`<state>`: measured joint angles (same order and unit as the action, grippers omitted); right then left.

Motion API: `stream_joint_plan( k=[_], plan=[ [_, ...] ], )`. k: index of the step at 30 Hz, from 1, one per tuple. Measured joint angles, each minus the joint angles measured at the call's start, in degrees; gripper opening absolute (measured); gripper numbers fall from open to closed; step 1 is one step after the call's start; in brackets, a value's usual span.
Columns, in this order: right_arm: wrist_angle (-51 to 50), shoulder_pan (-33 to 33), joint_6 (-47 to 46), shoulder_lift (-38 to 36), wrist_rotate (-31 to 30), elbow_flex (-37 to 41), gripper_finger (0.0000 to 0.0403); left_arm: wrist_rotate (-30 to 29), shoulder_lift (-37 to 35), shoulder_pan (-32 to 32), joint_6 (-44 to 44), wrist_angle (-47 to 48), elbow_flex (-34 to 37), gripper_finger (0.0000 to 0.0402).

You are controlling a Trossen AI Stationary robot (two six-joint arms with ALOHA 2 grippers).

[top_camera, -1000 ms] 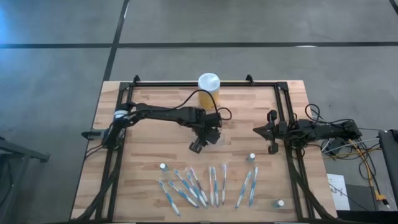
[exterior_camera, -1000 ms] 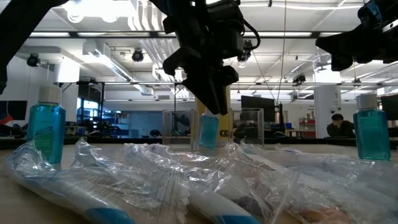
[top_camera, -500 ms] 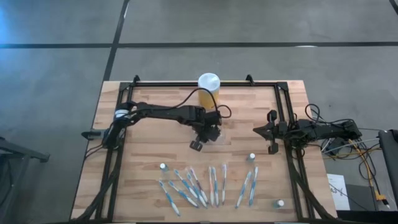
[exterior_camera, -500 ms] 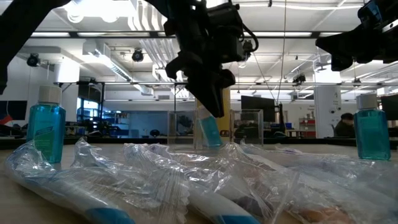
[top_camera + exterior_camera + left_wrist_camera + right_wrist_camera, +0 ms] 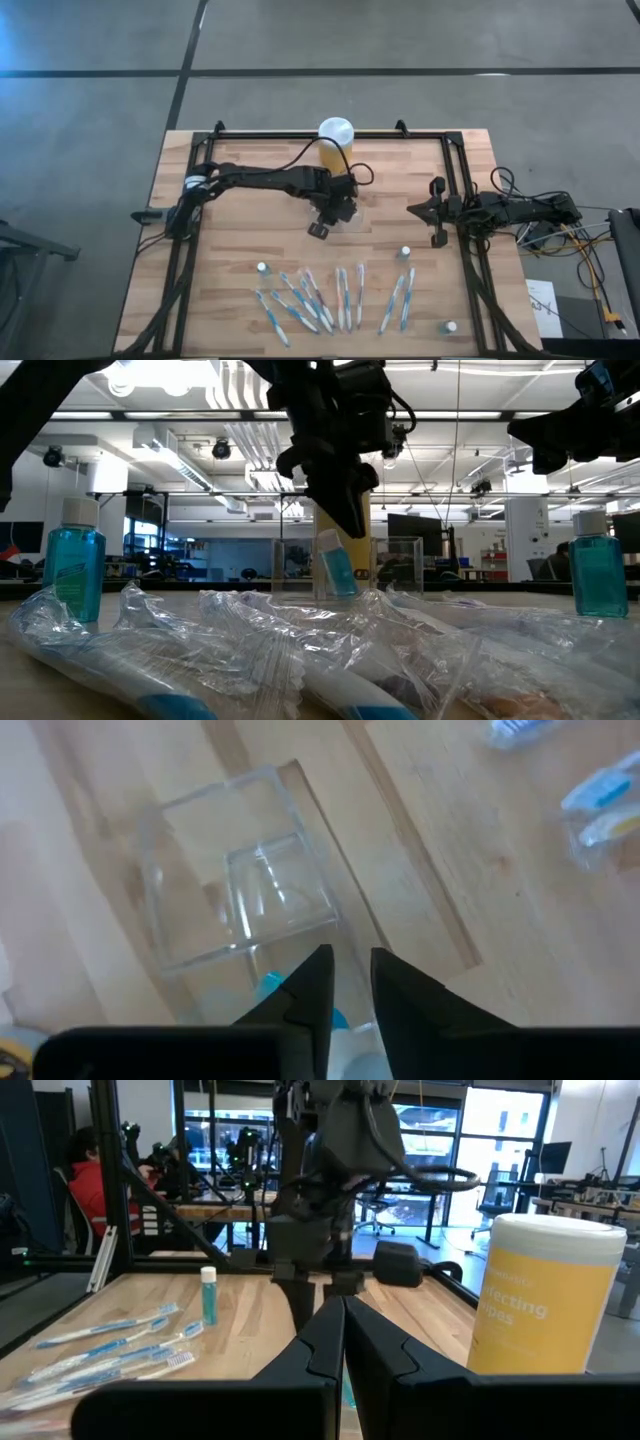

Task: Pick & Place toothbrushing station
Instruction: Put the blue mouthwash into the transparent organizer

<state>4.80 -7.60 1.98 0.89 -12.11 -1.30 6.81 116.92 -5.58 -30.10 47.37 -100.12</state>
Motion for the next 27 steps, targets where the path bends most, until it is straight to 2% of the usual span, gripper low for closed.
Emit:
stream_joint_plan(
  k=[5,10,27],
  plan=[
    [-0.02,0.00,0.00,0.00,-0.01,0.00,0.0008,-1.97,-0.02,-0.04,2.48,2.93,-2.27,0.0100],
    [-0.02,0.00,-0.02,0.00,0.00,0.00,0.0008,-6.60,-0.15,-0.04,4.31,8.00,-3.49,0.0110],
    [-0.02,0.00,0.00,0.00,0.01,0.00,0.0008,-7.17,-0.74,-0.02,3.18,12.89,-3.81,0.0110]
  ],
)
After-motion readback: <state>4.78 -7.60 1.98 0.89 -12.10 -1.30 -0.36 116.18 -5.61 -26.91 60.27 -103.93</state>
